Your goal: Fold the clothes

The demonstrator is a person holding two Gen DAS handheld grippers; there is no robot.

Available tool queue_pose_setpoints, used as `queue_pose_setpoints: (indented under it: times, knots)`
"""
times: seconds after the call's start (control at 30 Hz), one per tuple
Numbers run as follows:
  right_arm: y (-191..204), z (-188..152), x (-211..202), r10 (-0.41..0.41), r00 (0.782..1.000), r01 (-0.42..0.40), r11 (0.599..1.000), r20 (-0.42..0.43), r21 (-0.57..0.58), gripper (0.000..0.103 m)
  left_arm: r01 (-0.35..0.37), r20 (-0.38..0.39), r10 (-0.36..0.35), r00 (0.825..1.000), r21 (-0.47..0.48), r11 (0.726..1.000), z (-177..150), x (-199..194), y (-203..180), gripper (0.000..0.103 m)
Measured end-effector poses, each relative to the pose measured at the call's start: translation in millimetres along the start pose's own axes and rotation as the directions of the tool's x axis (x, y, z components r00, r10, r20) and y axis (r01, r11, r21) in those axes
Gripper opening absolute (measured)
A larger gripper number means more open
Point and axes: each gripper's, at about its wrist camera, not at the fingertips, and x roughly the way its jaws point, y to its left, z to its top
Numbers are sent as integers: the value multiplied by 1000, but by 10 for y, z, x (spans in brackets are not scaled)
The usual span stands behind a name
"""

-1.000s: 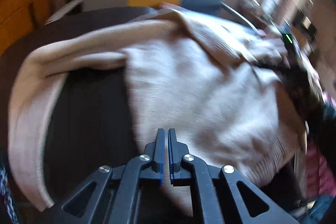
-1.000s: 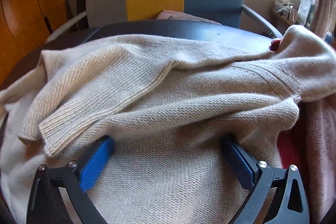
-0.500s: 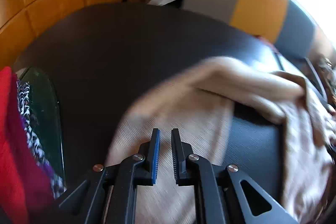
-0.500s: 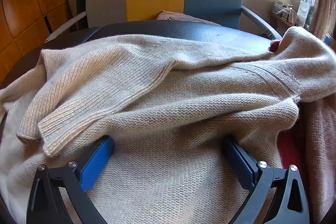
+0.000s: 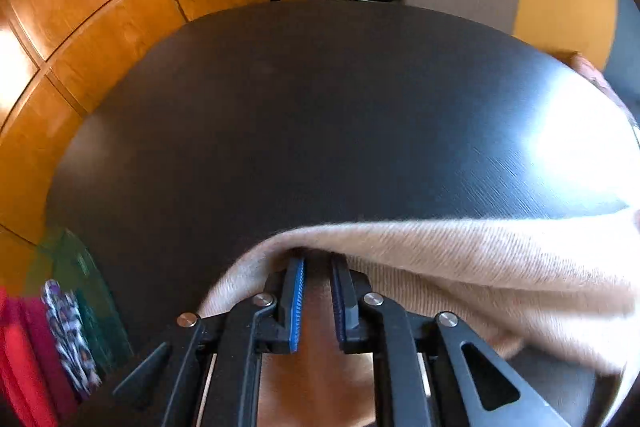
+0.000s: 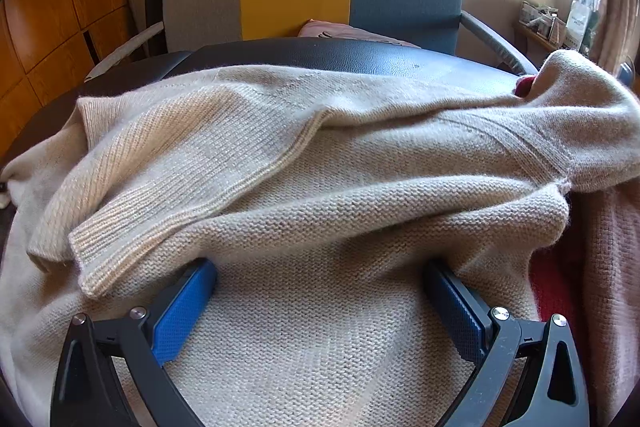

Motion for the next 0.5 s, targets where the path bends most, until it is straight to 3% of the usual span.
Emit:
queue_pose_setpoints:
  times: [0.13,0.27,0.37,0.4,0.43,0.5]
  knots:
    - [-4,-13,-18,-1,1000,1,1000,0,1,103,-42,-19,42,999,-23,999,229,105,117,13]
    - [27,256,178,9,1000,-9,1000,-6,-6,103,-43,-2,43,999,-108,993,217,-34,271,13]
    - [-33,302,192,11,1000,-11,1000,-5,-2,103,81,79,-70,994,-150,985,7,-370,281,13]
    - [-8,307,198,11,1000,-11,1000,-5,-2,103,139,104,-127,986,-119,983,-114,-518,191,13]
    - [55,312,218,10,1000,-10,1000,-5,-1,103,200,126,-190,974,-73,977,-248,-675,74,13]
    - [78,356,277,12,1000,-12,1000,-5,1,103,328,147,-335,931,71,942,-595,-1004,-290,13]
